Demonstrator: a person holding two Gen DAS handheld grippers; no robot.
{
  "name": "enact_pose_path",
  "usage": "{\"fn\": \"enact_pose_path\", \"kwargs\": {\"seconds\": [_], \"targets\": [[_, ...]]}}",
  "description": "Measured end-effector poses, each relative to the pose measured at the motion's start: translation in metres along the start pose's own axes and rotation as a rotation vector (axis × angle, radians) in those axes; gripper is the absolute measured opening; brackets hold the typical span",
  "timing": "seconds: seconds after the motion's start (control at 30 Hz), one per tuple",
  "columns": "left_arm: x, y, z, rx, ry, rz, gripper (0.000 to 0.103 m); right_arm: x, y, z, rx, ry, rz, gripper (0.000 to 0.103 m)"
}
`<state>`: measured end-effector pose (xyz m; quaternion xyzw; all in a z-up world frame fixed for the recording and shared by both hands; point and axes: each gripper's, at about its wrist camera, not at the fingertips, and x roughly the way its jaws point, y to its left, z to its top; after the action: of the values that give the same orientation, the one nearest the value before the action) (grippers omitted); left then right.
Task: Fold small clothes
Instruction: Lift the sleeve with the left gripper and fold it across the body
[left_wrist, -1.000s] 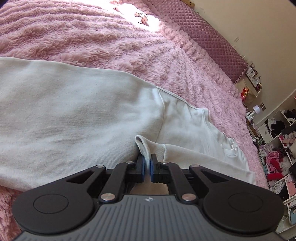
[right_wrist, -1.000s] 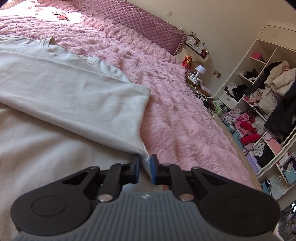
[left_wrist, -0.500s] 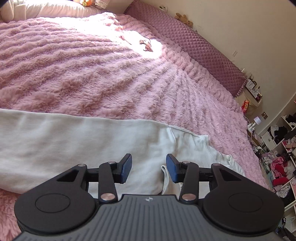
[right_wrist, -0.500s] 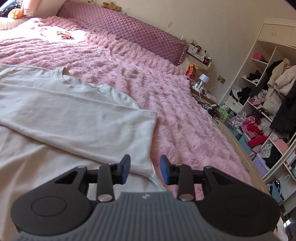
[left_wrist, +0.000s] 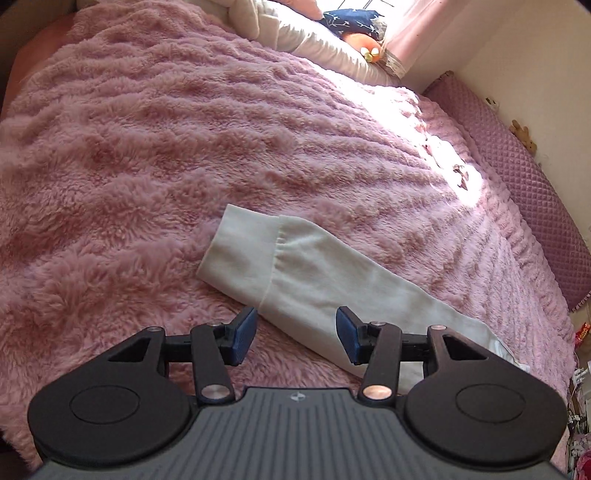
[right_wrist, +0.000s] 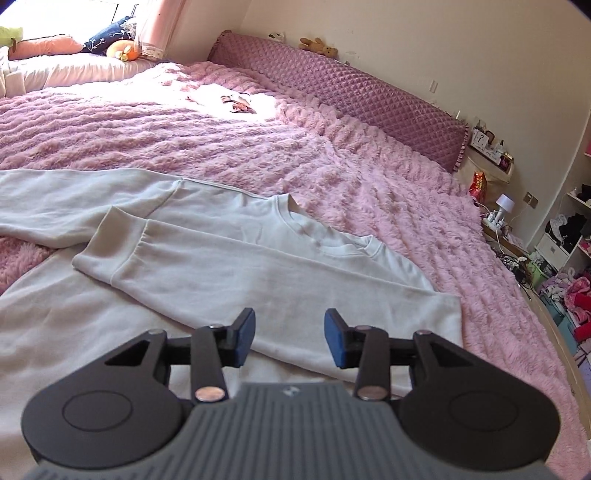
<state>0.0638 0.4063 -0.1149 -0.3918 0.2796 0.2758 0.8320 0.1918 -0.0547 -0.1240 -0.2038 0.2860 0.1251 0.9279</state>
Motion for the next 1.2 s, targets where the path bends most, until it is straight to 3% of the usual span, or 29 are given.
{"fn": "enact_pose_path", "kwargs": {"seconds": [0.13,0.33,0.4,0.43,0.63,0.9,1.03,1.2], "targets": [[0.016,0.021,0.005,-0.07,0.0,0.043,0.057,0.004,0.019,0.008,-0.03,-0.002,0.018,0.036],[0.037,0.039,0.006,-0.193,-0.034,-0.039,0.055,0.008,0.032,0.013,-0.042,0.006,0.04,0.036],[0.038,0.04,0.007,-0.218,-0.058,-0.098,0.035,0.008,0.034,0.013,-0.039,0.006,0.049,0.037],[0.037,0.039,0.007,-0.226,-0.068,-0.126,0.006,0.008,0.035,0.014,-0.036,0.005,0.055,0.037],[0.003,0.005,0.01,-0.16,-0.162,-0.269,0.005,0.001,0.038,0.023,0.075,-0.012,0.186,0.038],[-0.034,-0.105,0.018,-0.049,-0.181,-0.575,0.005,-0.018,0.029,0.026,0.161,-0.048,0.225,0.041],[-0.037,-0.178,-0.01,0.033,-0.119,-0.721,0.005,-0.025,0.003,0.016,0.195,-0.051,0.204,0.041],[-0.021,-0.262,-0.074,0.125,0.029,-0.844,0.005,-0.03,-0.045,-0.001,0.247,-0.044,0.148,0.041]]}}
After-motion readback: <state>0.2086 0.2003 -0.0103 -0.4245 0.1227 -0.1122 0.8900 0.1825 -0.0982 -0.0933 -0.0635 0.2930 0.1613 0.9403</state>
